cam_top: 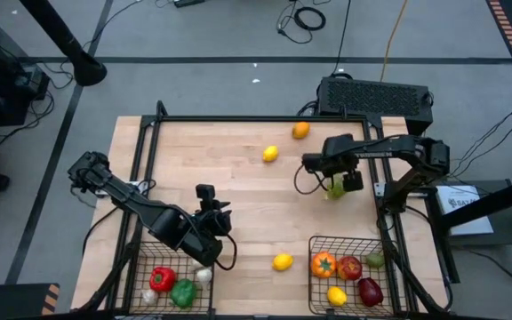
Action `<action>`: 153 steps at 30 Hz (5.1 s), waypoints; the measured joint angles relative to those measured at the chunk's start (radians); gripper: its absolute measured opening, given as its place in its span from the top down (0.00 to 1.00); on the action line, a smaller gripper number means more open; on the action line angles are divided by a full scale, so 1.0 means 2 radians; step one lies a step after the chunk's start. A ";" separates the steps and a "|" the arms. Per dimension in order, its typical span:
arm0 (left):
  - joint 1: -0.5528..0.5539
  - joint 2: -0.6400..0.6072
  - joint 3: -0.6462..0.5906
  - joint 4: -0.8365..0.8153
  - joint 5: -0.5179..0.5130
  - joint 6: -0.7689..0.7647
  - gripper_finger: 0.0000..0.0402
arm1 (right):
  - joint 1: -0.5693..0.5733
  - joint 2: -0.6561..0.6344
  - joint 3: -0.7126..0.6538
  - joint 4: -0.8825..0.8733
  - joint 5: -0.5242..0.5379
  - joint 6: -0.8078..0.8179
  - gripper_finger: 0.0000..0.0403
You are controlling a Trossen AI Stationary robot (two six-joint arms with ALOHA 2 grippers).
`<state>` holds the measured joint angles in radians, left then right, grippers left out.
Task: Sort produce into baskets
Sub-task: Put the green chayote into the left black wire basket
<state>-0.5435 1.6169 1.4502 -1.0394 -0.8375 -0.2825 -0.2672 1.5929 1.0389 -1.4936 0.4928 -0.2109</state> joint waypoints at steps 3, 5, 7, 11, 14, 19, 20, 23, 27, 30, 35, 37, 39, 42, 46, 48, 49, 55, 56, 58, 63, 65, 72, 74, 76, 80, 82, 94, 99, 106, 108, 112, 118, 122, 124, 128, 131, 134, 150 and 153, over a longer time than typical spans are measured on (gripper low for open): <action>0.000 0.000 0.000 -0.001 0.000 0.000 0.70 | 0.004 0.000 -0.025 0.002 -0.017 0.001 0.28; 0.000 0.000 0.000 -0.001 0.000 0.005 0.70 | 0.008 0.000 -0.037 0.012 -0.032 0.005 0.29; 0.000 0.000 0.000 -0.001 0.000 0.007 0.70 | 0.012 0.000 -0.048 0.032 -0.049 0.007 0.28; 0.000 0.000 0.000 -0.001 0.000 0.014 0.70 | 0.027 0.000 -0.061 0.074 -0.074 0.015 0.28; 0.000 0.000 0.000 -0.001 0.000 0.014 0.70 | 0.039 0.000 -0.060 0.100 -0.093 0.029 0.28; 0.000 0.000 0.000 0.000 0.000 0.014 0.70 | 0.062 0.000 -0.060 0.120 -0.134 0.062 0.28; 0.000 0.000 0.000 0.000 -0.001 0.014 0.70 | 0.067 0.000 -0.060 0.121 -0.146 0.071 0.28; 0.000 0.000 0.000 0.000 -0.001 0.014 0.70 | 0.079 0.000 -0.060 0.132 -0.186 0.105 0.28; 0.000 0.000 0.000 -0.001 -0.001 0.014 0.70 | 0.096 0.000 -0.055 0.160 -0.220 0.138 0.28; 0.000 0.000 0.000 -0.001 -0.001 0.014 0.70 | 0.105 0.000 -0.039 0.164 -0.222 0.145 0.28; 0.000 0.000 0.000 -0.001 0.000 0.014 0.70 | 0.108 -0.009 -0.021 0.164 -0.182 0.112 0.28; 0.000 0.000 0.000 -0.001 0.000 0.014 0.70 | 0.105 -0.016 -0.023 0.164 -0.159 0.087 0.28; 0.000 0.000 0.000 -0.001 0.000 0.013 0.70 | 0.096 -0.024 -0.029 0.166 -0.143 0.077 0.28; 0.000 0.000 0.000 -0.003 0.000 0.013 0.70 | 0.074 -0.032 -0.038 0.175 -0.145 0.090 0.26; 0.000 0.000 0.000 -0.007 0.014 0.013 0.70 | 0.059 -0.033 -0.053 0.178 -0.177 0.129 0.21; -0.001 0.000 0.000 -0.009 0.019 0.013 0.70 | 0.060 -0.033 -0.058 0.186 -0.191 0.146 0.18; -0.001 0.000 0.000 -0.010 0.021 0.013 0.70 | 0.062 -0.033 -0.061 0.194 -0.197 0.156 0.17; -0.001 0.000 0.000 -0.010 0.024 0.013 0.70 | 0.066 -0.033 -0.083 0.242 -0.196 0.165 0.14; -0.001 0.000 0.000 -0.011 0.024 0.013 0.70 | 0.066 -0.033 -0.089 0.250 -0.195 0.165 0.14; -0.001 0.000 0.000 -0.011 0.024 0.013 0.70 | 0.066 -0.033 -0.102 0.272 -0.195 0.165 0.14; -0.001 0.000 0.000 -0.011 0.024 0.013 0.70 | 0.066 -0.033 -0.115 0.290 -0.195 0.166 0.14; -0.001 0.000 0.000 -0.010 0.024 0.013 0.70 | 0.066 -0.033 -0.115 0.291 -0.195 0.166 0.14; -0.001 0.000 0.000 -0.010 0.024 0.013 0.70 | 0.066 -0.033 -0.115 0.292 -0.195 0.172 0.22; -0.001 0.000 0.000 -0.010 0.024 0.013 0.70 | 0.067 -0.033 -0.115 0.294 -0.201 0.173 0.22; -0.001 0.000 0.000 -0.010 0.024 0.013 0.70 | 0.070 -0.033 -0.115 0.297 -0.210 0.172 0.23; -0.001 0.000 0.000 -0.010 0.029 0.013 0.70 | 0.073 -0.033 -0.117 0.306 -0.211 0.180 0.23; -0.001 0.000 0.000 -0.010 0.030 0.013 0.70 | 0.073 -0.033 -0.117 0.310 -0.211 0.190 0.24; -0.001 0.000 0.000 -0.010 0.030 0.013 0.70 | 0.100 -0.033 -0.117 0.334 -0.253 0.206 0.36; -0.001 0.000 0.000 -0.010 0.030 0.013 0.70 | 0.108 -0.037 -0.117 0.340 -0.278 0.207 0.36; -0.001 0.000 0.000 -0.011 0.028 0.013 0.70 | 0.117 -0.072 -0.102 0.370 -0.308 0.218 0.36; -0.001 0.000 0.000 -0.014 0.026 0.013 0.70 | 0.119 -0.084 -0.091 0.385 -0.312 0.217 0.36; -0.003 -0.004 0.000 -0.048 0.025 -0.014 0.70 | 0.119 -0.107 -0.066 0.443 -0.313 0.219 0.36; -0.022 -0.031 0.000 -0.172 0.024 -0.174 0.70 | 0.135 -0.112 -0.021 0.565 -0.313 0.215 0.36; -0.048 -0.059 0.000 -0.212 0.022 -0.266 0.70 | 0.160 -0.098 0.003 0.648 -0.311 0.213 0.36; -0.061 -0.070 0.000 -0.217 0.021 -0.293 0.70 | 0.176 -0.084 0.012 0.687 -0.309 0.213 0.36; -0.088 -0.088 0.000 -0.234 0.014 -0.334 0.70 | 0.214 -0.046 0.036 0.754 -0.292 0.217 0.36; -0.104 -0.094 0.000 -0.246 -0.001 -0.360 0.70 | 0.242 -0.006 0.056 0.809 -0.268 0.219 0.36; -0.114 -0.097 0.000 -0.253 -0.010 -0.372 0.70 | 0.265 0.047 0.087 0.867 -0.248 0.231 0.36; -0.119 -0.096 0.000 -0.261 -0.015 -0.379 0.70 | 0.305 0.327 0.363 0.900 -0.243 0.240 0.36; -0.119 -0.096 0.000 -0.262 -0.015 -0.379 0.70 | 0.301 0.357 0.398 0.881 -0.232 0.241 0.36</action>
<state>-0.7818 1.4242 1.4502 -1.5627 -0.8684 -1.0412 0.3344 2.3062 1.8343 0.2675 0.0286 0.2716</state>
